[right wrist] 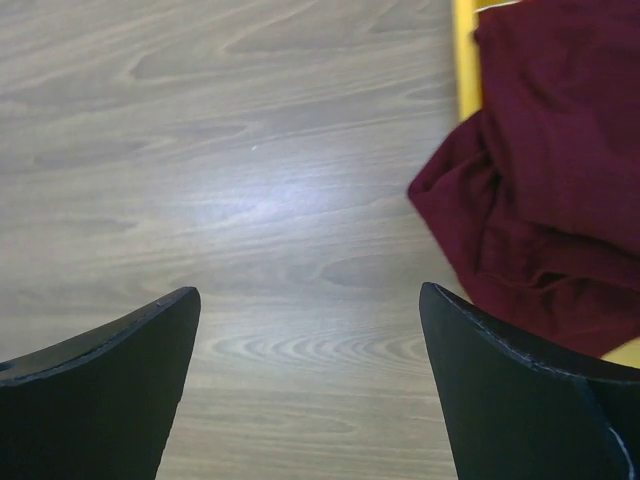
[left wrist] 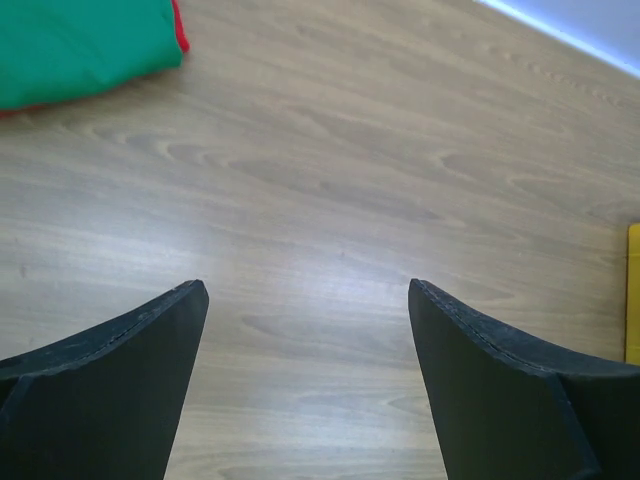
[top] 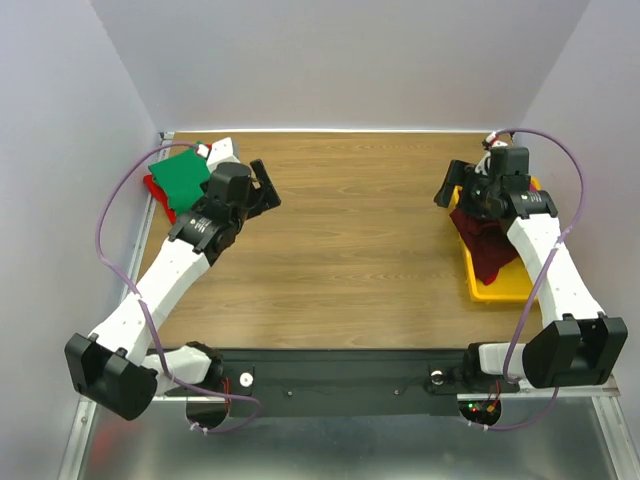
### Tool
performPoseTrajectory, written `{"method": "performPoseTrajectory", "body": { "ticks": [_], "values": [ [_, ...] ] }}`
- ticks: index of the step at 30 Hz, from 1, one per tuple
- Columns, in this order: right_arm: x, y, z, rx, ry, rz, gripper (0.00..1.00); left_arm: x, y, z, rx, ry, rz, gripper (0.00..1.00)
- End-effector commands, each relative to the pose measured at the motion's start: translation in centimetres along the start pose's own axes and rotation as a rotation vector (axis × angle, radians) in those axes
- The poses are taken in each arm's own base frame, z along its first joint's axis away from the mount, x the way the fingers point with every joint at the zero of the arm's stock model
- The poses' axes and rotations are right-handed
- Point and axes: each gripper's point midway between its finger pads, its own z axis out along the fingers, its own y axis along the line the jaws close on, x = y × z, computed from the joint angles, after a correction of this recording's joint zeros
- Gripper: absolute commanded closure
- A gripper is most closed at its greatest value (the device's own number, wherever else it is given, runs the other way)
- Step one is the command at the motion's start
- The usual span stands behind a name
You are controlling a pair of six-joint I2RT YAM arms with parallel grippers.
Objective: Fold and stack the t-shirts
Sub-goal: Grab the tshirt from the pile
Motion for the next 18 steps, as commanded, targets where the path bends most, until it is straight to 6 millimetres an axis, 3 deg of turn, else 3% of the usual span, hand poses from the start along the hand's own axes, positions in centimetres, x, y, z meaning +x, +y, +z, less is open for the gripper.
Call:
{"method": "performPoseTrajectory", "body": {
  "ticks": [1,4,8,13,18],
  "values": [
    [-5.0,-1.6,-2.6,0.137,-0.195,0.055,0.01,-5.1,-1.9,-0.6,0.012,-0.118,0.040,0.07],
    [-5.9,-3.0,-3.6,0.233,-0.245,0.091,0.00,-6.7,-2.8,-0.9,0.029,-0.144,0.059,0.06],
    [-5.1,-5.5,-3.0,0.376,-0.214,0.128,0.00,-7.0,-4.4,-0.5,0.092,-0.136,0.088,0.05],
    [-2.6,-8.9,-2.2,0.585,-0.089,0.163,0.00,-4.8,-5.1,-0.1,0.166,-0.088,0.057,0.06],
    [-0.1,-10.7,-1.7,0.660,-0.038,0.175,0.00,-3.7,-5.0,-0.5,0.187,-0.070,-0.012,0.06]
  ]
}}
